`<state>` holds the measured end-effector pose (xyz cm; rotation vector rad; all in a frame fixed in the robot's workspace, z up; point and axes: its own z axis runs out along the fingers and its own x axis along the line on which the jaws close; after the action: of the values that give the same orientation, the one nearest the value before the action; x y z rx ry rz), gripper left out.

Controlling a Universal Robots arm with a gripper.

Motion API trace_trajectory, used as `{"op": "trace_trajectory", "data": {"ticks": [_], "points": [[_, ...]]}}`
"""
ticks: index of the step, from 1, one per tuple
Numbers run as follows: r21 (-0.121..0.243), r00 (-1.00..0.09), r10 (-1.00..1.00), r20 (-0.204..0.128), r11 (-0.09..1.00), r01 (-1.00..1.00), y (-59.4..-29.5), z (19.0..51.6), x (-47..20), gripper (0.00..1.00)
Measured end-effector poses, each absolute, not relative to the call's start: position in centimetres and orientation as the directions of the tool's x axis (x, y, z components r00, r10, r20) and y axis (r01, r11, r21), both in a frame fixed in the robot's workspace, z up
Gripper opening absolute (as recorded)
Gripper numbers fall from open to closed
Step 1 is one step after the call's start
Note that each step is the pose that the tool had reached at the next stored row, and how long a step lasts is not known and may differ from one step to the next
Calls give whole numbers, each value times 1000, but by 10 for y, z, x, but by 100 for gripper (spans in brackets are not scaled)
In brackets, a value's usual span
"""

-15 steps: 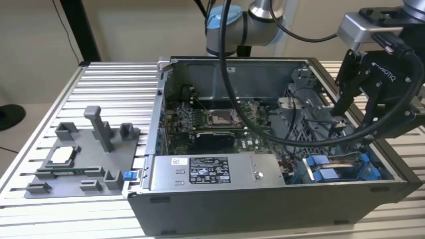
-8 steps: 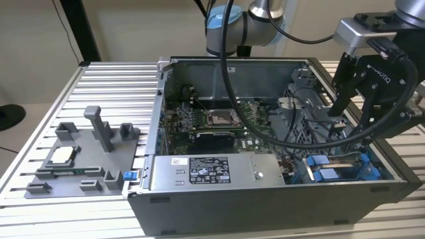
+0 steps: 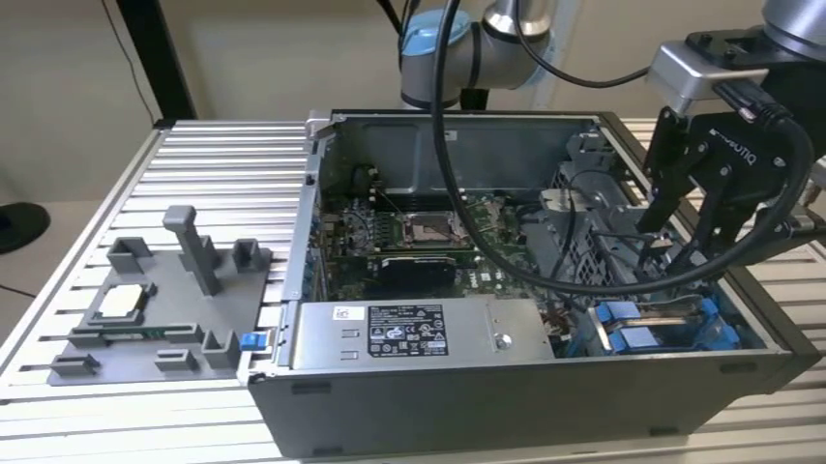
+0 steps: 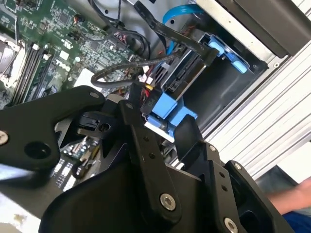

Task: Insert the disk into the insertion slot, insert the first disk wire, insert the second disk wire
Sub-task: 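Insert the first disk wire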

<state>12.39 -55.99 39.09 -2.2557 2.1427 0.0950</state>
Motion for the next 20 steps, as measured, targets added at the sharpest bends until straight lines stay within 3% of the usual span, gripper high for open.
{"op": "trace_trajectory", "data": {"ticks": [20], "points": [[19, 85, -994, -66, -86, -996, -557, 388, 124, 100]]}}
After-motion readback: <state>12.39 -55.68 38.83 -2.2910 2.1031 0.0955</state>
